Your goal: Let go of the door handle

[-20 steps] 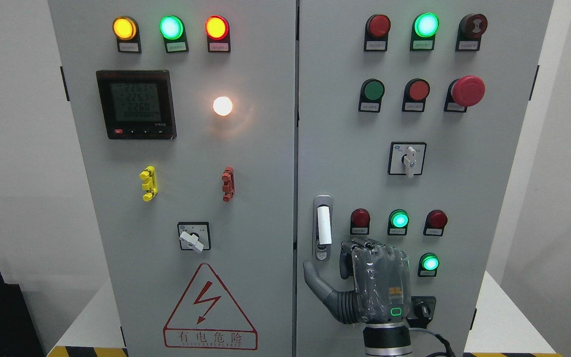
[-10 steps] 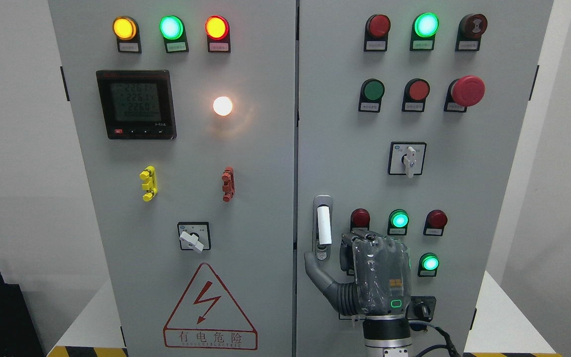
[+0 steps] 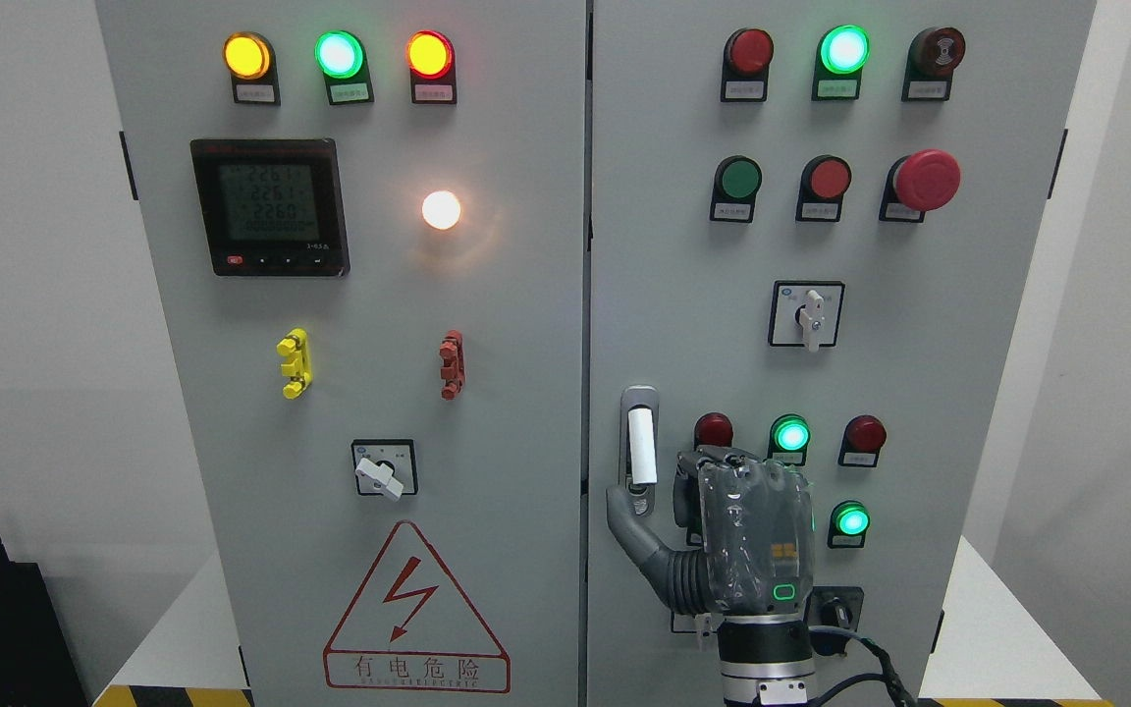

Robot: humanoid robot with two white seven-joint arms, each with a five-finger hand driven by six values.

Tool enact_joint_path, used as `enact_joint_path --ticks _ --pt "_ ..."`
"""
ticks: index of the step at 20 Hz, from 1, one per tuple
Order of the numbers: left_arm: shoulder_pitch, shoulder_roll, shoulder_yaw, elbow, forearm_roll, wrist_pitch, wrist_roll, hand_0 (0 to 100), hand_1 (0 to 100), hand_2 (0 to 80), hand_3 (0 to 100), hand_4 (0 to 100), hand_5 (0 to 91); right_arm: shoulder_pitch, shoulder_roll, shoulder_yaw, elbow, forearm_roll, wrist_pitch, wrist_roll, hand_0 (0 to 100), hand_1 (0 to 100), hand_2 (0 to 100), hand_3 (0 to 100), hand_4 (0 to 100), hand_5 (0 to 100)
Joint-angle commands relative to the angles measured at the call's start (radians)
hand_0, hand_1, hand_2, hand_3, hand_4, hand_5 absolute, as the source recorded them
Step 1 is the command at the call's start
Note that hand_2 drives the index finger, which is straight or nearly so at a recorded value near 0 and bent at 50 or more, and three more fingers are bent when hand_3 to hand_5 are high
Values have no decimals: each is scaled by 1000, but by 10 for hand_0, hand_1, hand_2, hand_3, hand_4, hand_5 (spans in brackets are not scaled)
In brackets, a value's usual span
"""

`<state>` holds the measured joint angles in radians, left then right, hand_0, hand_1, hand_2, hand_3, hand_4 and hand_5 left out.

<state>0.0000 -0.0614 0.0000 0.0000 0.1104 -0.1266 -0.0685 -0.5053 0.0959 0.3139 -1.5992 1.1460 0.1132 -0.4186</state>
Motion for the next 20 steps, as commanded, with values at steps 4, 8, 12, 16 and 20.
enact_joint_path --ticks 4,8,12,16,20 --pt "-31 0 -11 -8 0 1 -1 120 389 0 0 0 0 -2 1 8 2 1 -1 0 206 518 963 1000 1000 999" --pt "-31 0 -11 -8 0 1 -1 120 389 0 0 0 0 -5 1 10 4 1 -1 0 206 542 961 1000 1000 998" --pt "-31 0 -11 -9 0 1 -1 120 389 0 0 0 0 -7 1 13 5 3 0 0 251 571 959 1000 1000 998" --pt "-31 0 -11 -8 0 1 -1 120 389 0 0 0 0 -7 1 13 5 3 0 0 290 579 957 1000 1000 998" --pt "-31 0 -11 -9 0 1 -1 120 389 0 0 0 0 -7 1 13 5 3 0 0 323 592 956 1000 1000 998"
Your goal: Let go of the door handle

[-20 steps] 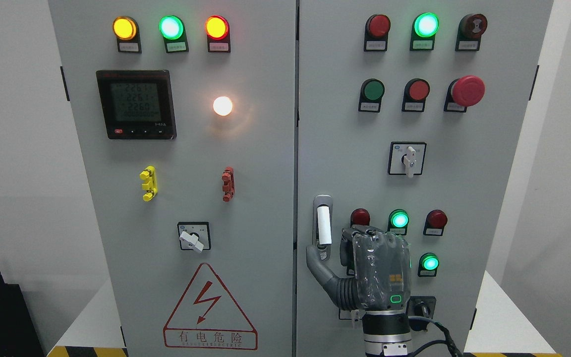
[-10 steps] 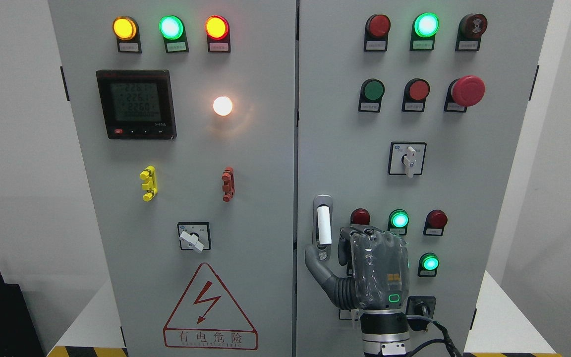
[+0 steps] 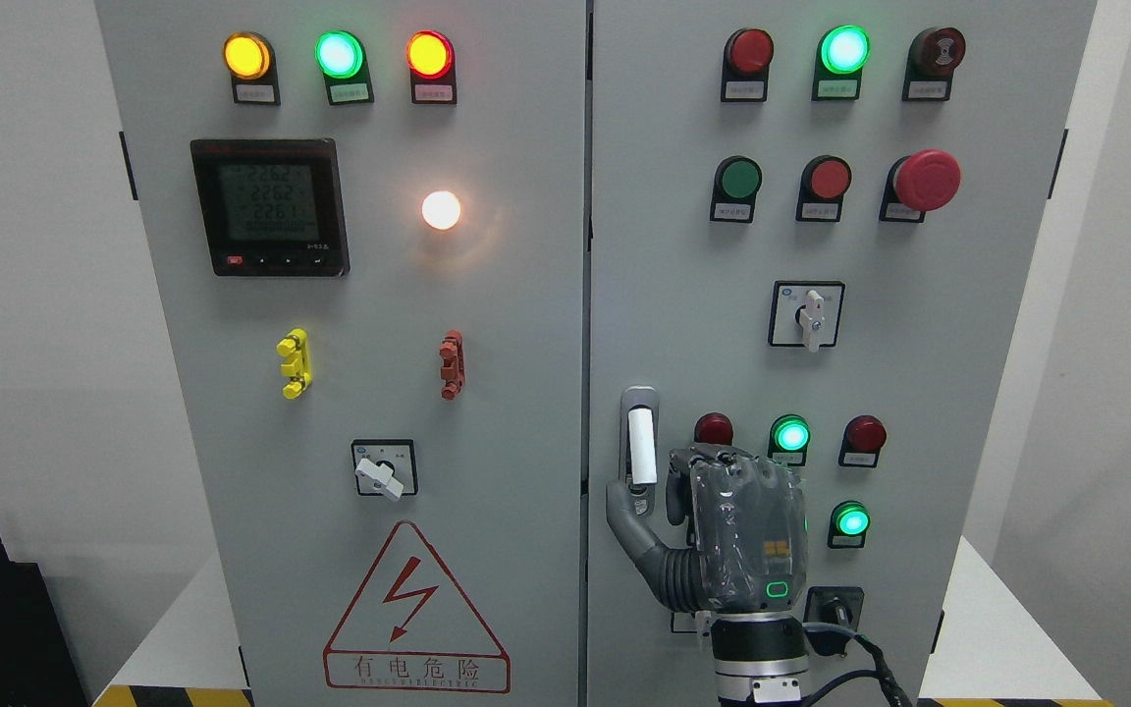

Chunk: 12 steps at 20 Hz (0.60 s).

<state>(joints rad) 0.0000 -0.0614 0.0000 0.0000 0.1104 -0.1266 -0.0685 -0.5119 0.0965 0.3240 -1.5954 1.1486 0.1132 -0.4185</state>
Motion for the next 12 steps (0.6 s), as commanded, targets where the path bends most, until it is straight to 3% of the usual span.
enact_joint_path --ticks 1,10,12 --pt "-31 0 -11 -8 0 1 -1 120 389 0 0 0 0 1 0 3 2 0 0 0 330 598 956 1000 1000 998" --pt "-31 0 -11 -8 0 1 -1 120 389 0 0 0 0 1 0 3 2 2 0 0 334 658 954 1000 1000 997" --pt "-31 0 -11 -8 0 1 -1 120 389 0 0 0 0 1 0 3 2 2 0 0 382 665 953 1000 1000 997"
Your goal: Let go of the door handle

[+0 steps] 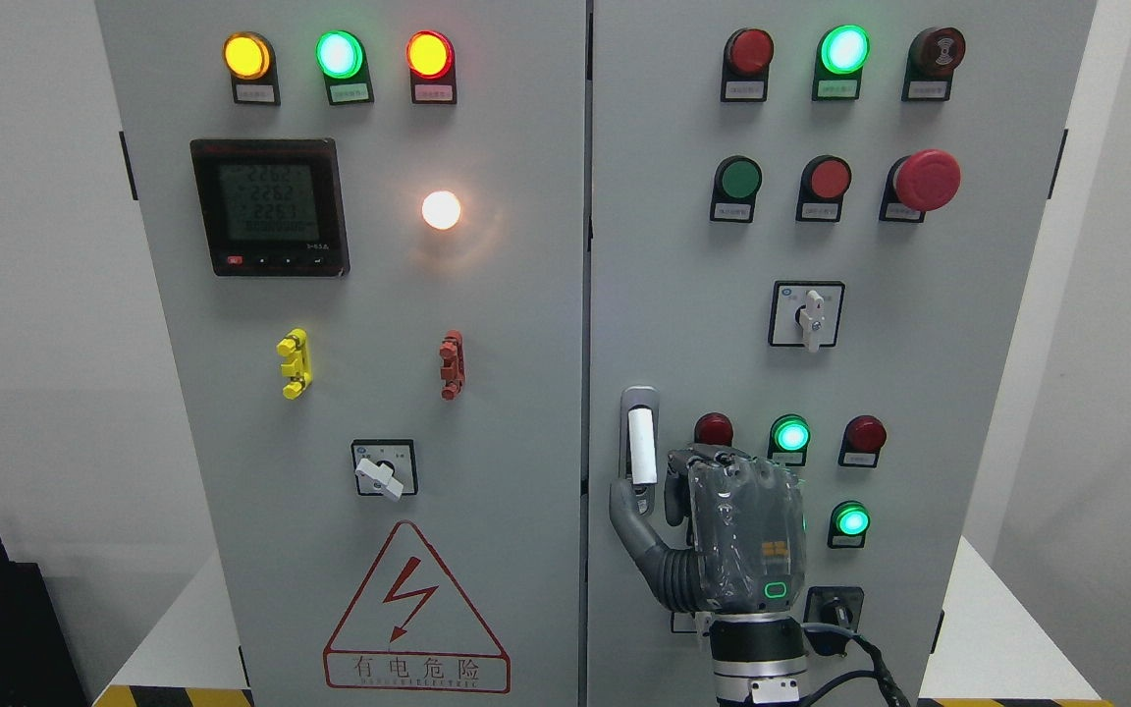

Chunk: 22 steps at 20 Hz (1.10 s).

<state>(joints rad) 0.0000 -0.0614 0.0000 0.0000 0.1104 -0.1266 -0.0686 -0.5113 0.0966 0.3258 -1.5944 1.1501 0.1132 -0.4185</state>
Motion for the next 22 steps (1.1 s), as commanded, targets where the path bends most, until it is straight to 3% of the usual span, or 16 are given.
enact_joint_path --ticks 1,6,22 --pt "-31 0 -11 -8 0 1 0 120 389 0 0 0 0 0 0 1 1 0 0 0 392 666 952 1000 1000 997" --pt "-31 0 -11 -8 0 1 0 120 389 0 0 0 0 4 0 1 1 -1 0 -2 456 672 951 1000 1000 997" --pt "-31 0 -11 -8 0 1 0 120 389 0 0 0 0 8 -6 -11 1 -3 -1 -3 485 678 957 1000 1000 997"
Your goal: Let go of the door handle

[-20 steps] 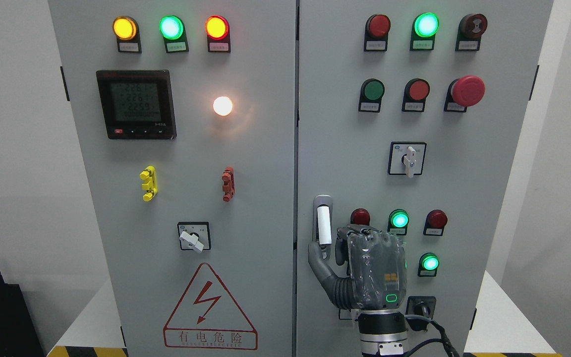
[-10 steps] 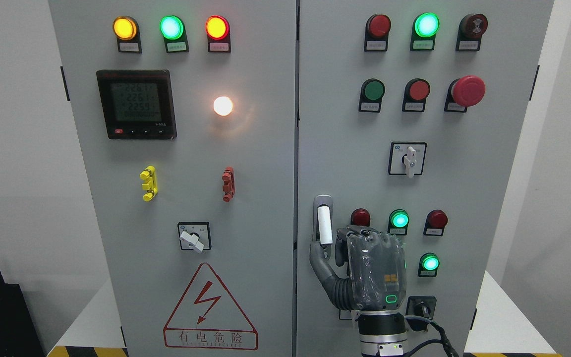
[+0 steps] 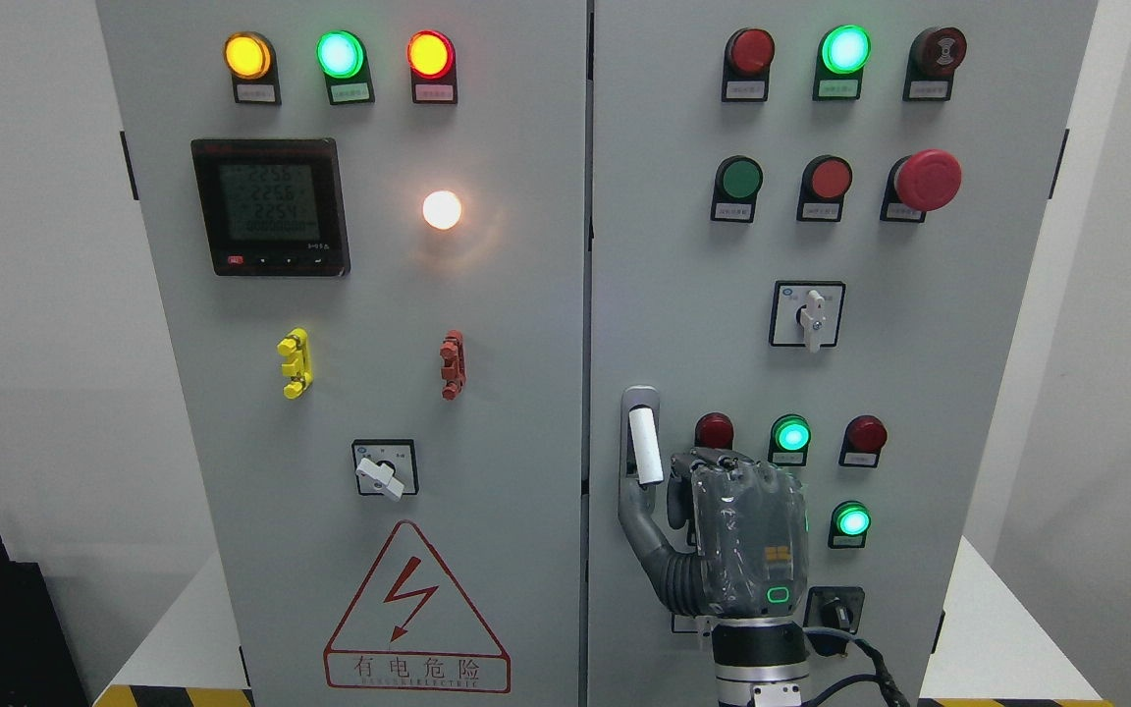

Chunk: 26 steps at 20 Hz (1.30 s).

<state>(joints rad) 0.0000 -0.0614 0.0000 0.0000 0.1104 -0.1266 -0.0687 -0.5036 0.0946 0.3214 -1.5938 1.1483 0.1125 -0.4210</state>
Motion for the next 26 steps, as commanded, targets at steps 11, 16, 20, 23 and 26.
enact_joint_path --ticks 11,16,20,23,26 --pt "-31 0 -11 -9 0 1 0 120 389 0 0 0 0 7 -7 -13 -8 -2 -1 -10 488 669 961 1000 1000 997" --pt "-31 0 -11 -9 0 1 0 120 389 0 0 0 0 13 -9 -16 -15 -4 -4 -12 486 667 962 1000 1000 998" --pt "-31 0 -11 -9 0 1 0 120 389 0 0 0 0 14 -10 -19 -26 -4 -2 -12 486 665 963 1000 1000 998" --pt "-31 0 -11 -9 0 1 0 120 389 0 0 0 0 14 -9 -19 -26 -4 -2 -10 484 663 967 1000 1000 998" --pt "-31 0 -11 -9 0 1 0 120 389 0 0 0 0 16 -9 -19 -26 -4 -2 -10 483 663 968 1000 1000 999"
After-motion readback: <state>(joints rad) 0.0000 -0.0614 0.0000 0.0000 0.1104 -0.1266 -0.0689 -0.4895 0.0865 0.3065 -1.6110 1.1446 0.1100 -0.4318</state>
